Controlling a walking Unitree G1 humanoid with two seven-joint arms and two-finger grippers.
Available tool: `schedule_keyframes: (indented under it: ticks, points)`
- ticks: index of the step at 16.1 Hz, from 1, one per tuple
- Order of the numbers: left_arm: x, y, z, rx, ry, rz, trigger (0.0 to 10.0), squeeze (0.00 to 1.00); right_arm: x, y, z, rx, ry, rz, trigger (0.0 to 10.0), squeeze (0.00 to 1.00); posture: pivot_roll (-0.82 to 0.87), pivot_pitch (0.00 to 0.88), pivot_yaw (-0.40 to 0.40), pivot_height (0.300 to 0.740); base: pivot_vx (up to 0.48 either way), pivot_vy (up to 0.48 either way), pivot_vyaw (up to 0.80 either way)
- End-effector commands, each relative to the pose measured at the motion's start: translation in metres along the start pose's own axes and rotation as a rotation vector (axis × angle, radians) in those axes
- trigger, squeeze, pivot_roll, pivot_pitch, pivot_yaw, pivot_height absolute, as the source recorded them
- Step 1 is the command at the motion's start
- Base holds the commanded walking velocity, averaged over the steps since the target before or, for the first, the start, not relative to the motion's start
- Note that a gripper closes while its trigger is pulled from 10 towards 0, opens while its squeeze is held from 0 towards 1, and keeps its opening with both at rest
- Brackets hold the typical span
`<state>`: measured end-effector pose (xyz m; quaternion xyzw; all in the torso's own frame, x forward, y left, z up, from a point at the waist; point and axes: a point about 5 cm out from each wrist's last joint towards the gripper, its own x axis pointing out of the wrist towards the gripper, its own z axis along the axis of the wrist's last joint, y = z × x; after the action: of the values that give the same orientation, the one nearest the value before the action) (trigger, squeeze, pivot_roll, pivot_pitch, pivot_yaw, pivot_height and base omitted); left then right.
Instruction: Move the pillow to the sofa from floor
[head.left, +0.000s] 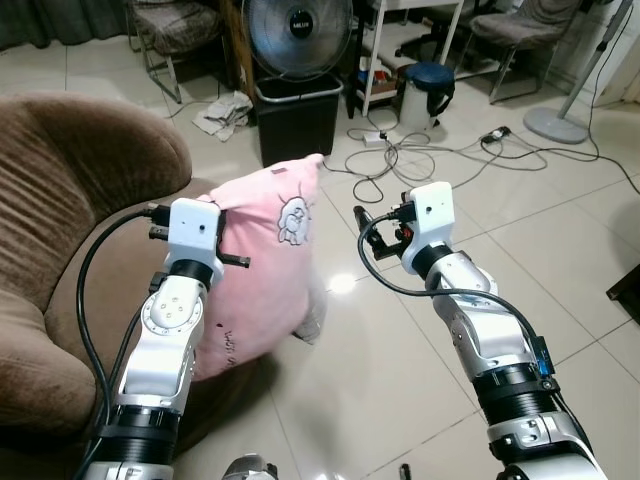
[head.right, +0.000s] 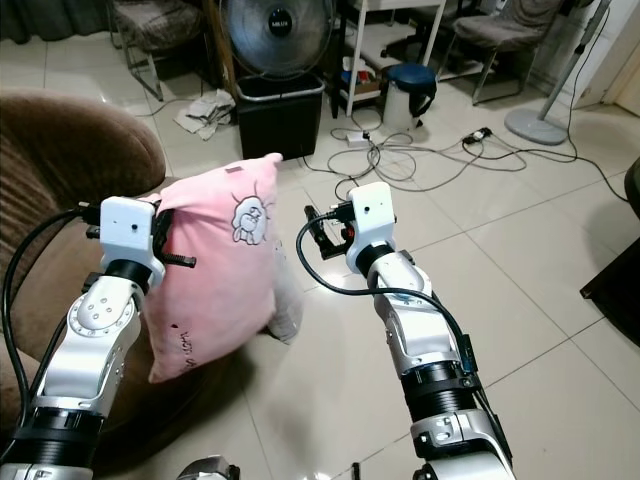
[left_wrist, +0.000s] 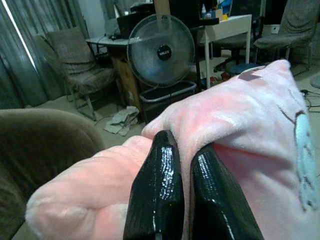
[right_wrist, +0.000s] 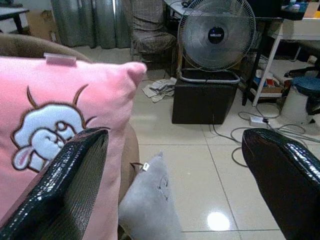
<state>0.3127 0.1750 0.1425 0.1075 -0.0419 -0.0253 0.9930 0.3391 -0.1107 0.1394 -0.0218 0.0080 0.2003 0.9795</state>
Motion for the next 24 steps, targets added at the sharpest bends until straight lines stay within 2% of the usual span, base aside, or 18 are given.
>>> schedule_keyframes:
  ticks: [1,13,17,21,24]
  points:
    - [0.005,-0.001,0.014,0.017,-0.070,-0.005,10.0,0.00,0.002,-0.001,0.003,-0.022,-0.006,0.004,10.0,0.00,0.15,0.000,-0.051,0.740,0.277,0.000,0.00]
    - [0.010,-0.006,0.016,0.034,-0.085,-0.039,10.0,0.00,0.000,-0.001,0.000,-0.030,-0.006,-0.004,10.0,0.00,0.12,0.000,-0.022,0.740,0.368,0.000,0.73]
    - [0.009,-0.003,0.015,0.037,-0.076,-0.018,10.0,0.00,-0.001,0.005,-0.006,-0.004,0.019,0.038,10.0,0.00,0.13,0.000,-0.032,0.740,0.366,0.000,0.00]
    - [0.008,0.001,0.009,0.037,-0.039,0.006,10.0,0.00,-0.001,0.008,-0.006,-0.014,0.025,0.061,10.0,0.00,0.13,0.000,-0.032,0.740,0.000,0.000,0.00]
    - [0.010,-0.007,0.002,0.085,-0.013,-0.087,10.0,0.00,-0.005,0.008,-0.003,-0.074,0.019,0.164,10.0,0.00,0.13,0.000,-0.042,0.740,0.000,0.000,0.00]
